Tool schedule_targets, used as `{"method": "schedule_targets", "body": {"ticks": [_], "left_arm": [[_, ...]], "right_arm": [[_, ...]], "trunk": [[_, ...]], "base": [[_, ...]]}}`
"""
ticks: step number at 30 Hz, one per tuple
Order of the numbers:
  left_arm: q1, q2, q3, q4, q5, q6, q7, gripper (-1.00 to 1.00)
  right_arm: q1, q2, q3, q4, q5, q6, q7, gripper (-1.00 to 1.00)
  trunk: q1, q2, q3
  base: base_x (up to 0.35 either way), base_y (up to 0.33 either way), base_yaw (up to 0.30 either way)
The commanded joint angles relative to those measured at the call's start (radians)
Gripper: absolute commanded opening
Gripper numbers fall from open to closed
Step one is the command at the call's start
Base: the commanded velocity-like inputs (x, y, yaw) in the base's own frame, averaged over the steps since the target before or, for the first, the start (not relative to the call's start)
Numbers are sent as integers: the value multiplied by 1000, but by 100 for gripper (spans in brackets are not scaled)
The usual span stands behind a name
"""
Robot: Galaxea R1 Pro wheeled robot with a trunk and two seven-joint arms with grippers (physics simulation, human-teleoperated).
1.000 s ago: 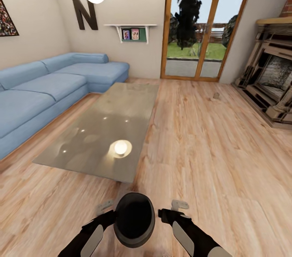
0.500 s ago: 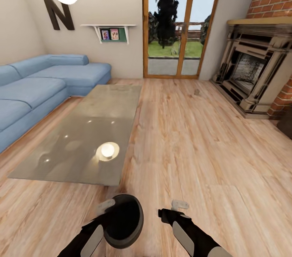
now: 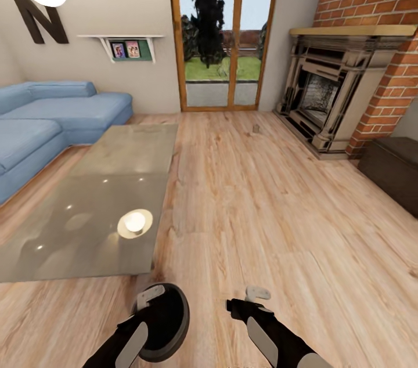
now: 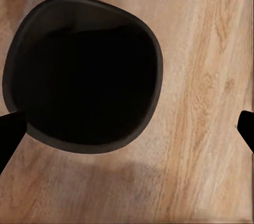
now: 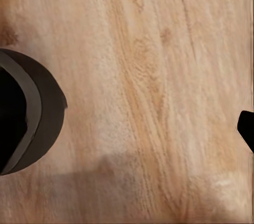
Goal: Place each of the two pumpkins and all three candles from the living room inside a cabinet in the living room (use any cabinet), then make sure every cabinet is closed, and position the cauldron so it is next to a table in the living room.
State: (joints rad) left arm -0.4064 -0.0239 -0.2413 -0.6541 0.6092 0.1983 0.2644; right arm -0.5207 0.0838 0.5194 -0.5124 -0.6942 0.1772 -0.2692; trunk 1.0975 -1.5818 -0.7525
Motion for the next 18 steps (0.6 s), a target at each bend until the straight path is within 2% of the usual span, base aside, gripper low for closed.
{"method": "schedule_targets", "body": {"ticks": [1, 3, 18], "left_arm": [[0, 1, -4, -2, 9, 3, 9, 100], [0, 1, -4, -2, 9, 3, 9, 100], [0, 0, -4, -2, 9, 3, 9, 100]], "right_arm": [[-1, -1, 7, -2, -7, 3, -8, 100], [-1, -1, 7, -2, -7, 3, -8, 100], [-1, -2, 7, -1, -7, 4, -8, 100]], "trunk": [[-4, 7, 2], [-12, 21, 7], [-12, 21, -1]], "base": [[0, 0, -278], [0, 0, -278], [0, 0, -278]]}}
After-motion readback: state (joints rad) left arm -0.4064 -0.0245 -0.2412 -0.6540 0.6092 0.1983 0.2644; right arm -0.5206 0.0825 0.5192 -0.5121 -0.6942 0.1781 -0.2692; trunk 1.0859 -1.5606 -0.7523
